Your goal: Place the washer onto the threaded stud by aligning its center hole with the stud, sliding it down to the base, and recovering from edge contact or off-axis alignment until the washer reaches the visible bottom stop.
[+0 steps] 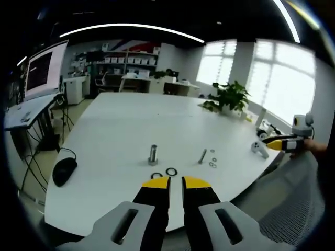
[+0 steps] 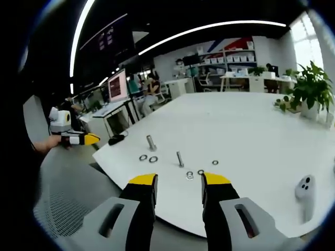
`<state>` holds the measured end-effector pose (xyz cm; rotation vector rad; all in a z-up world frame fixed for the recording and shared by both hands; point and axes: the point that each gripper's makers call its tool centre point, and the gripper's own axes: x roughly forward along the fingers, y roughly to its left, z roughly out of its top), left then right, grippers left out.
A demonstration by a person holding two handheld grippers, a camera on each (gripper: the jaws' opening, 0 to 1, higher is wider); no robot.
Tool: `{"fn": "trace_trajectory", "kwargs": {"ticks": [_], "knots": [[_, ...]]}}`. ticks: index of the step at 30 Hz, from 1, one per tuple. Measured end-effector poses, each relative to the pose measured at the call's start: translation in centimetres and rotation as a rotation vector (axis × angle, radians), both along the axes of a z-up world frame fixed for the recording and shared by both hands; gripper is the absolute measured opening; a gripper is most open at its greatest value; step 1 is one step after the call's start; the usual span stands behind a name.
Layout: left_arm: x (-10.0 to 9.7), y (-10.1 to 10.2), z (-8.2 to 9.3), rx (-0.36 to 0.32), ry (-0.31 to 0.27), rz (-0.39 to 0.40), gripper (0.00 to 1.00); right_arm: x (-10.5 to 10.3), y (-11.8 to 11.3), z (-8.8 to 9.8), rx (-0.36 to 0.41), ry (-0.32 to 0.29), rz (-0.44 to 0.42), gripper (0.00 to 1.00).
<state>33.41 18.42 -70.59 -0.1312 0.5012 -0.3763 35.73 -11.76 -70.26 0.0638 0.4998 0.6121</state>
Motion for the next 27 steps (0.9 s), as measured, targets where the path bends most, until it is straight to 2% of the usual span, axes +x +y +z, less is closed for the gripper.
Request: {"fn": "trace_trajectory", "kwargs": {"ticks": [27], "knots": [[0.00, 0.16, -0.28, 0.002, 0.011, 0.005, 0.06, -0.11, 0.28, -0.08, 0.008, 0.005, 0.015, 0.35]]}}
